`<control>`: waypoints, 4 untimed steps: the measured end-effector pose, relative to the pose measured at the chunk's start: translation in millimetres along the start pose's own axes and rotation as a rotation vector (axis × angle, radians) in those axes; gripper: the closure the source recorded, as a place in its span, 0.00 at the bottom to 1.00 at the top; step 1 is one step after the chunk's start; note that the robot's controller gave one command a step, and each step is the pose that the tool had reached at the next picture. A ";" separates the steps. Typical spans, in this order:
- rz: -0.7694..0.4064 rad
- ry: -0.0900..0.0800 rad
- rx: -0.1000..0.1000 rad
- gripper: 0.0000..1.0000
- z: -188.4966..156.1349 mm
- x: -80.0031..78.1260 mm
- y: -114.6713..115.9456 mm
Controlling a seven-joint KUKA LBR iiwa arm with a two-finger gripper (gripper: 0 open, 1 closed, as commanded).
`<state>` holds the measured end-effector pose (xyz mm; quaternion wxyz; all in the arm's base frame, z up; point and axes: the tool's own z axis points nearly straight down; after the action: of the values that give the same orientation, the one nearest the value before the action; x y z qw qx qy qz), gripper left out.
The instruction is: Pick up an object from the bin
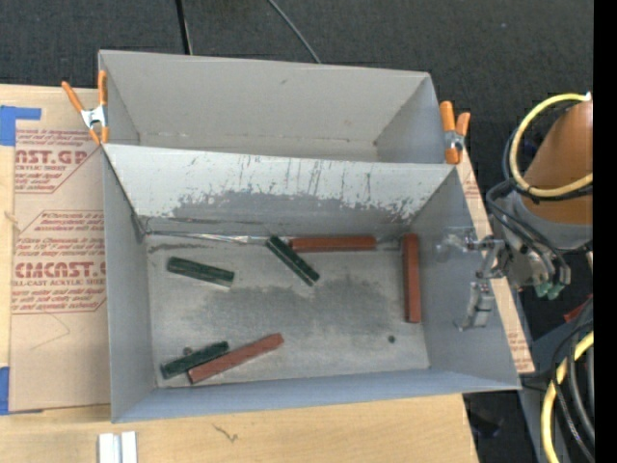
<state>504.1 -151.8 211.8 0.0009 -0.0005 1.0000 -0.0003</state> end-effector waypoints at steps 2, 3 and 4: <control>-0.065 -0.005 0.001 0.00 46.8 2.6 -0.7; -0.123 -0.003 0.001 0.00 121.6 5.0 17.9; 0.006 0.004 -0.003 0.00 144.4 -14.1 13.1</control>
Offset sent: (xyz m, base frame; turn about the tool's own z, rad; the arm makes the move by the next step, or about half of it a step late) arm -0.0096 -0.0023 -0.1152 -0.1510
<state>518.4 -138.9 67.5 -0.0012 0.0024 1.0000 0.0012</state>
